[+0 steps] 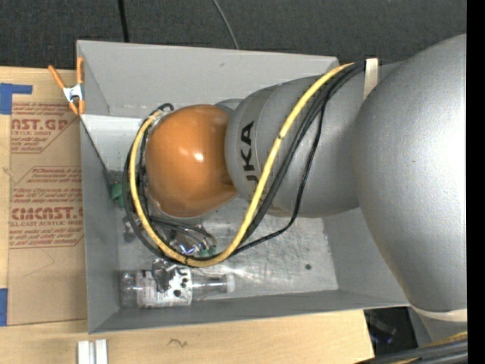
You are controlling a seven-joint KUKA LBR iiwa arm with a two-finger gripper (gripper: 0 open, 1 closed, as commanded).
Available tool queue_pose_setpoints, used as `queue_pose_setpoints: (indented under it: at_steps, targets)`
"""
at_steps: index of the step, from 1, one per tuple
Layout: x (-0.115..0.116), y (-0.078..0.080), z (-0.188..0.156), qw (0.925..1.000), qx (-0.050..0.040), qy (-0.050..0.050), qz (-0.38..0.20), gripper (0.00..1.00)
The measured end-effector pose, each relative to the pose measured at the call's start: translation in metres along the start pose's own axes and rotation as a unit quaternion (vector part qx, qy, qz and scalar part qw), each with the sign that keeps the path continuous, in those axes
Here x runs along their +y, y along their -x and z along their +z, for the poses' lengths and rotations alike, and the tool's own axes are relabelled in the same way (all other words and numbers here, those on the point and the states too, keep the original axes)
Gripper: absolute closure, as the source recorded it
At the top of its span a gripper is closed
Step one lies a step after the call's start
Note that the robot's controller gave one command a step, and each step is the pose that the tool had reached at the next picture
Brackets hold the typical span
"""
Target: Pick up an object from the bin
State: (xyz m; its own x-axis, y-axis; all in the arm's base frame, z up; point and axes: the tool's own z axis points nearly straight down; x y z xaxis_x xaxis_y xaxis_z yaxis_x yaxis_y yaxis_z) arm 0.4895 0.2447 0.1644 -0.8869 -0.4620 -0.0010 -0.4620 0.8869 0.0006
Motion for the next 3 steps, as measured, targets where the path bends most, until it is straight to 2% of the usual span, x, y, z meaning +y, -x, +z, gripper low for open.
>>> queue_pose_setpoints:
  at_steps: [1, 2, 3]
  targets:
    - [0.002, 0.000, 0.002, 1.0000, -0.0016, 0.000, -0.003, 0.00]
    - [-0.008, -0.010, 0.028, 0.9989, 0.0023, 0.000, -0.048, 0.00]
    - [-0.016, 0.015, 0.085, 0.9720, -0.0023, -0.001, -0.235, 1.00]
